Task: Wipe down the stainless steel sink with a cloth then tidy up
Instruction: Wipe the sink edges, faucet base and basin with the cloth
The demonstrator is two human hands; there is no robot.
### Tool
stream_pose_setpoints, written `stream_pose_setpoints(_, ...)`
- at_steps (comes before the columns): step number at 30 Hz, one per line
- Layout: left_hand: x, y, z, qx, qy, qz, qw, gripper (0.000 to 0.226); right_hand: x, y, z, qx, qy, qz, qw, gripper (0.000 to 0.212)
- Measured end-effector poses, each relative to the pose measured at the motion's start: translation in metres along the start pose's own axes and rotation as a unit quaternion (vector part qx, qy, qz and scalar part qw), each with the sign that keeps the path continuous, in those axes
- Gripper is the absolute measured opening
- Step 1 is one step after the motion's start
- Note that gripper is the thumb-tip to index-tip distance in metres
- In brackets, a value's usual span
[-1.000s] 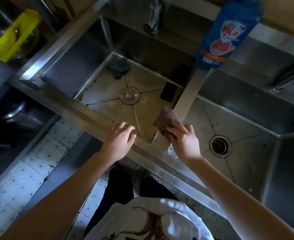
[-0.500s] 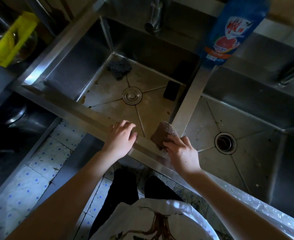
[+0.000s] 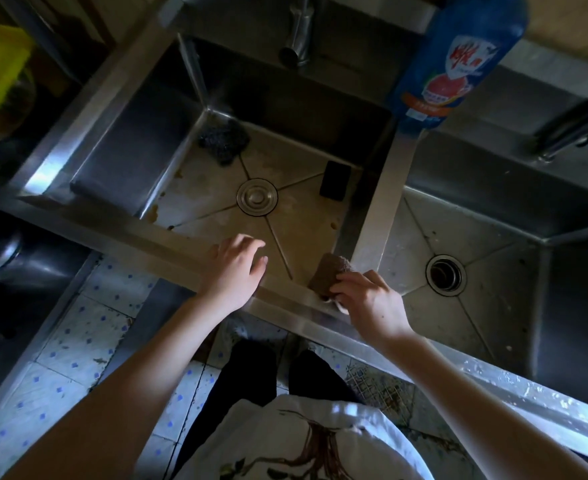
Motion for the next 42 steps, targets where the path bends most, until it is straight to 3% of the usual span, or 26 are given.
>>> stream_pose_setpoints(12, -0.042, -0.021, -0.02, -0.033, 0.007, 0.029, 0.999, 0.027, -0.058, -0.031, 0.031, -0.005, 0.051, 0.052, 0.997, 0.018)
stream_pose_setpoints(17, -0.048, -0.03, -0.028, -0.04, 0.001, 0.058, 0.998, 0.027, -0.051, -0.029, 0.039, -0.039, 0.046, 0.099, 0.993, 0.034)
stream_pose_setpoints(20, -0.049, -0.034, -0.029, -0.048, -0.003, 0.071, 0.996, 0.027, -0.037, -0.018, 0.034, -0.039, 0.069, 0.14, 0.987, 0.025)
stream_pose_setpoints(24, -0.049, -0.041, -0.03, -0.064, -0.01, 0.085, 0.994, 0.027, -0.039, -0.016, 0.033, -0.051, 0.102, 0.125, 0.986, 0.026)
stream_pose_setpoints(28, -0.043, -0.049, -0.034, -0.073, -0.008, 0.093, 0.993, 0.029, -0.029, -0.026, 0.032, -0.054, 0.05, 0.199, 0.977, 0.017)
stream_pose_setpoints(35, -0.029, -0.084, -0.047, -0.059, -0.019, 0.105, 0.993, 0.029, 0.007, -0.073, 0.001, 0.074, -0.005, 0.262, 0.962, 0.018)
stream_pose_setpoints(42, -0.007, -0.137, -0.061, -0.038, -0.031, 0.094, 0.994, 0.027, 0.065, -0.145, -0.026, 0.125, -0.043, 0.274, 0.953, 0.023)
Point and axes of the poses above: each hand's wrist, its own y-axis away from the middle knuckle, its own z-axis out of the palm, x = y × z, the point moved 5 cm from there along -y, towards the middle knuckle, and after that the axes turned 12 degrees about -z, right-handed, at the moved point
